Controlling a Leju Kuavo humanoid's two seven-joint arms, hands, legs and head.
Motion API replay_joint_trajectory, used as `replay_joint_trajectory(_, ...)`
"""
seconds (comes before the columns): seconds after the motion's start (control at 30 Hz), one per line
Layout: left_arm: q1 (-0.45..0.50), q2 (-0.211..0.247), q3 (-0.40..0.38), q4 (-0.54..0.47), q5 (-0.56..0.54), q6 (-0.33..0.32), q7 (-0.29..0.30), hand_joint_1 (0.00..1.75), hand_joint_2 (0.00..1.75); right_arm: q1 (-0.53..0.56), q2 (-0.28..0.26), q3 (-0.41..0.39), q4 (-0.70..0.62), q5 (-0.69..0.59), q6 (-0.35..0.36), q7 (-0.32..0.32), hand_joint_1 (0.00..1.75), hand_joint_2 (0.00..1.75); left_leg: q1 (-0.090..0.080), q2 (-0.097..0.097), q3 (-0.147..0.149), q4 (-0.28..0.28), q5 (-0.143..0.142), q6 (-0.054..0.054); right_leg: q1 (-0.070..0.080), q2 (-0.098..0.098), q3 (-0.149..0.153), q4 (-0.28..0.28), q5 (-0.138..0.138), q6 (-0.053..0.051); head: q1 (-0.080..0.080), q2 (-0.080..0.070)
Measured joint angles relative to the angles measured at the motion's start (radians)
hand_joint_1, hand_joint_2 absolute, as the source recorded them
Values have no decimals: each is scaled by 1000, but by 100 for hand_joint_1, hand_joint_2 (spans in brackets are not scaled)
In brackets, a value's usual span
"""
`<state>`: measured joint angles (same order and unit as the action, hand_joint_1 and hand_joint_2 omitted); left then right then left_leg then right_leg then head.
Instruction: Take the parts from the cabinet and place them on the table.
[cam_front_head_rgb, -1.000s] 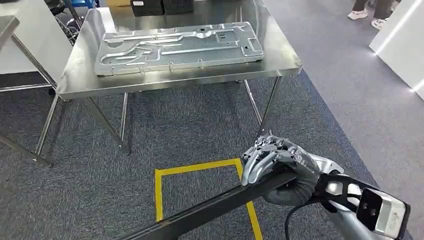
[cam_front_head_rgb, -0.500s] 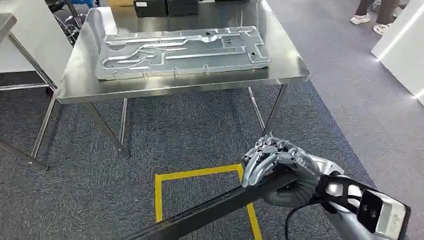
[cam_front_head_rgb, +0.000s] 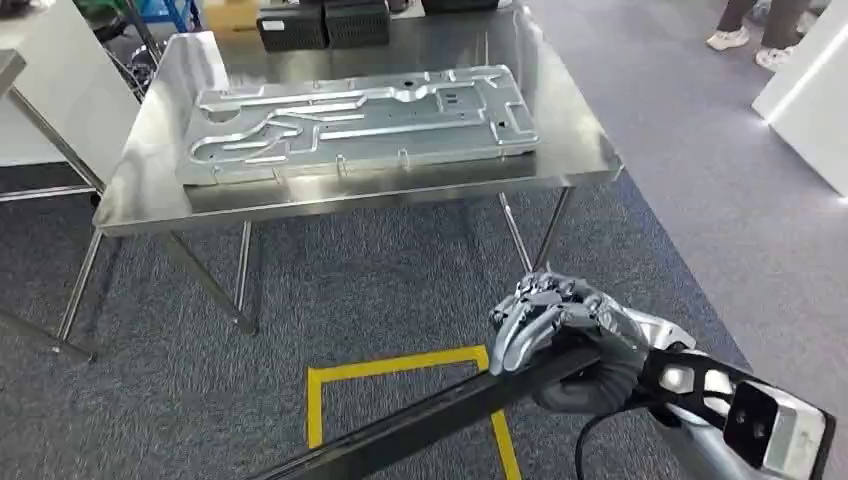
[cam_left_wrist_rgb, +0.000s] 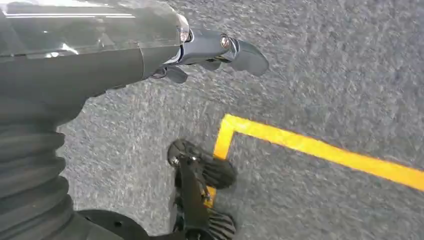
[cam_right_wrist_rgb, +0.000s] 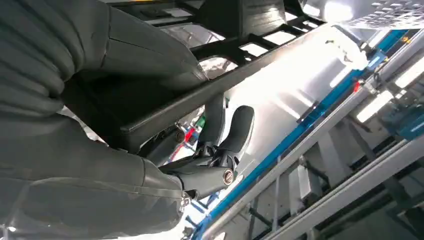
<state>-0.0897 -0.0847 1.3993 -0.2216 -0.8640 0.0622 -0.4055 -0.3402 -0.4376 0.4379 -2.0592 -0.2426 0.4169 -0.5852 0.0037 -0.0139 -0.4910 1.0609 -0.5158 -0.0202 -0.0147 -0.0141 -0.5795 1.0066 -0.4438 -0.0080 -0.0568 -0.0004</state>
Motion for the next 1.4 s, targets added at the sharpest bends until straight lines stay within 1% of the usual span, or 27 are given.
replay_joint_trajectory(0.03, -4, 0, 0, 0, -1, -1, 0, 0, 175, 0, 0, -2, -5, 0, -2, 3, 171, 175, 0, 2, -30, 53, -10, -4, 1, -1, 6, 0, -5, -5, 0, 0)
replay_joint_trajectory(0.13, 1, 0, -1, 0, -5, -4, 0, 0, 175, 4, 0, -3, -8, -1, -4, 9, 171, 175, 2, 4, -177, 250, -104, -12, 7, 0, 26, 0, -30, -14, 0, 0)
replay_joint_trajectory(0.2, 7, 1, -1, 0, -5, -4, 0, 0, 175, 7, 0, -3, -10, -1, -6, 9, 171, 175, 2, 4, -204, 225, -89, -9, 10, 3, 51, 0, -49, -14, 0, 0)
replay_joint_trajectory(0.23, 7, 2, -1, 0, -5, -5, 0, 0, 175, 7, 0, -3, -12, -1, -8, 10, 171, 175, 0, 4, -192, 159, -48, -3, 11, 4, 67, 0, -60, -13, 0, 0)
replay_joint_trajectory(0.3, 9, 3, -1, 0, -5, -5, 1, 0, 175, 7, 0, -4, -17, -1, -10, 14, 171, 175, -8, 3, -153, -4, 90, 18, 14, 2, 95, -1, -83, -11, 0, 0)
replay_joint_trajectory(0.33, 12, 8, -1, 0, -5, -5, 1, 0, 175, 7, 0, -3, -17, -1, -10, 18, 171, 175, -16, -5, -156, -26, 132, 29, 16, 4, 109, 4, -93, -7, 0, 0)
replay_joint_trajectory(0.37, 11, 8, -1, 0, -6, -5, 1, 0, 175, 8, 0, -3, -18, -1, -11, 21, 171, 175, -18, -5, -149, -29, 98, 29, 14, 12, 107, -2, -99, 2, 0, 0)
replay_joint_trajectory(0.4, 13, 7, -1, 0, -6, -3, 1, 0, 175, 9, 0, -3, -19, -1, -11, 24, 171, 175, -20, -4, -140, -36, 107, 35, 13, 12, 115, -10, -104, 8, 0, 0)
replay_joint_trajectory(0.43, 14, 8, -1, -1, -6, -2, 1, 0, 175, 9, 0, -4, -21, -1, -11, 26, 171, 175, -17, -5, -134, -47, 109, 43, 11, 14, 119, 17, -85, 12, 0, 0)
replay_joint_trajectory(0.5, 12, 7, -1, -1, -5, 0, 1, 0, 175, 9, 1, -4, -27, -3, -13, 24, 171, 175, -9, -5, -90, -67, 107, 50, 11, 15, 112, 58, -81, 18, 0, 0)
replay_joint_trajectory(0.57, 5, 8, -1, -1, -5, 1, 1, 0, 175, 6, 3, -5, -28, -3, -13, 24, 171, 175, -4, -5, -74, -72, 99, 55, 7, 15, 33, 173, -103, 26, 0, 0)
replay_joint_trajectory(0.63, 5, 7, -1, -1, -5, 1, 1, 0, 175, 10, 3, -5, -28, -3, -13, 24, 171, 175, -1, -8, -62, -72, 84, 50, -4, 14, -56, 275, -178, 43, 0, 0)
replay_joint_trajectory(0.67, 7, 7, -1, -1, -4, 1, 1, 0, 175, 11, 3, -5, -28, -3, -13, 24, 171, 175, 2, -8, -53, -72, 75, 47, -10, 14, -83, 287, -202, 50, 0, 0)
replay_joint_trajectory(0.7, 8, 7, -1, -1, -4, 1, 1, 0, 175, 11, 3, -5, -28, -3, -13, 25, 171, 175, 6, -9, -43, -72, 66, 43, -15, 14, -92, 267, -197, 55, 0, 0)
replay_joint_trajectory(0.73, 9, 6, -1, -1, -3, 1, 1, 0, 175, 11, 3, -5, -28, -2, -13, 25, 171, 175, 10, -9, -30, -71, 56, 38, -20, 13, -84, 209, -157, 57, 0, 0)
replay_joint_trajectory(0.83, 8, 3, -1, -1, 0, 0, 1, 0, 175, 12, 3, -5, -27, 2, -14, 26, 171, 175, 15, -10, 2, -66, 24, 14, -32, -9, -40, 10, 42, 66, 0, 0)
replay_joint_trajectory(0.87, 8, 3, -1, -1, 3, 1, 0, 0, 175, 12, 3, -4, -26, 5, -14, 28, 171, 175, 14, -11, -1, -70, 15, 6, -23, -9, -39, 17, 6, 53, 1, 0)
replay_joint_trajectory(0.9, 7, 3, -1, -1, 3, 1, 0, 0, 175, 15, 3, -4, -26, 6, -15, 27, 171, 175, 13, -7, 3, -74, 7, -4, -21, -4, -38, 17, 22, 44, 0, 0)
replay_joint_trajectory(1.0, 4, 3, -1, -1, 5, 1, -1, 0, 175, 15, 3, -4, -26, 18, -19, 26, 171, 175, 20, 1, 4, -32, 16, -20, -21, 2, -20, 12, 11, 15, 0, 0)
replay_joint_trajectory(1.07, 0, 2, -1, -1, 6, 1, -2, 0, 175, 13, 1, -4, -26, 34, -29, 25, 171, 175, 20, 6, -71, 99, -6, -20, -16, -6, -9, 12, -2, 0, 0, 0)
replay_joint_trajectory(1.17, 5, 2, 0, -1, 8, 3, -3, 0, 175, 20, 1, -4, -22, 56, -40, 24, 171, 175, 14, 6, -200, 265, -103, -19, -1, -17, 12, 12, -25, -9, 0, 0)
replay_joint_trajectory(1.2, 9, 2, 0, -1, 8, 3, -3, 0, 175, 23, 1, -4, -21, 62, -44, 24, 171, 175, 10, 6, -212, 253, -95, -14, 3, -20, 23, 12, -33, -11, 0, 0)
replay_joint_trajectory(1.23, 10, 2, 1, -1, 8, 3, -3, 0, 175, 25, 1, -4, -19, 68, -47, 24, 171, 175, 5, 6, -205, 203, -62, -3, 8, -25, 36, 12, -42, -12, 0, 0)
replay_joint_trajectory(1.27, 10, 2, 1, -1, 8, 3, -3, 0, 175, 27, 1, -3, -19, 73, -49, 24, 171, 175, -2, 6, -183, 122, -8, 7, 12, -24, 49, 12, -52, -11, 0, 0)
replay_joint_trajectory(1.33, 14, 6, 1, -2, 8, 3, -4, 0, 175, 28, 1, -2, -19, 82, -51, 22, 171, 175, -23, 7, -145, -29, 122, 49, 13, -35, 65, 10, -69, -12, 0, 0)
replay_joint_trajectory(1.37, 15, 3, 2, -2, 8, 3, -4, 0, 175, 31, 1, 0, -18, 83, -51, 21, 171, 175, -28, 5, -145, -30, 86, 49, 17, -30, 70, 8, -73, -5, 0, 0)
replay_joint_trajectory(1.4, 16, 4, 2, -3, 8, 3, -4, 0, 175, 32, 1, 1, -18, 83, -51, 21, 171, 175, -30, 5, -140, -33, 78, 48, 15, -31, 69, 7, -78, 1, 0, 0)
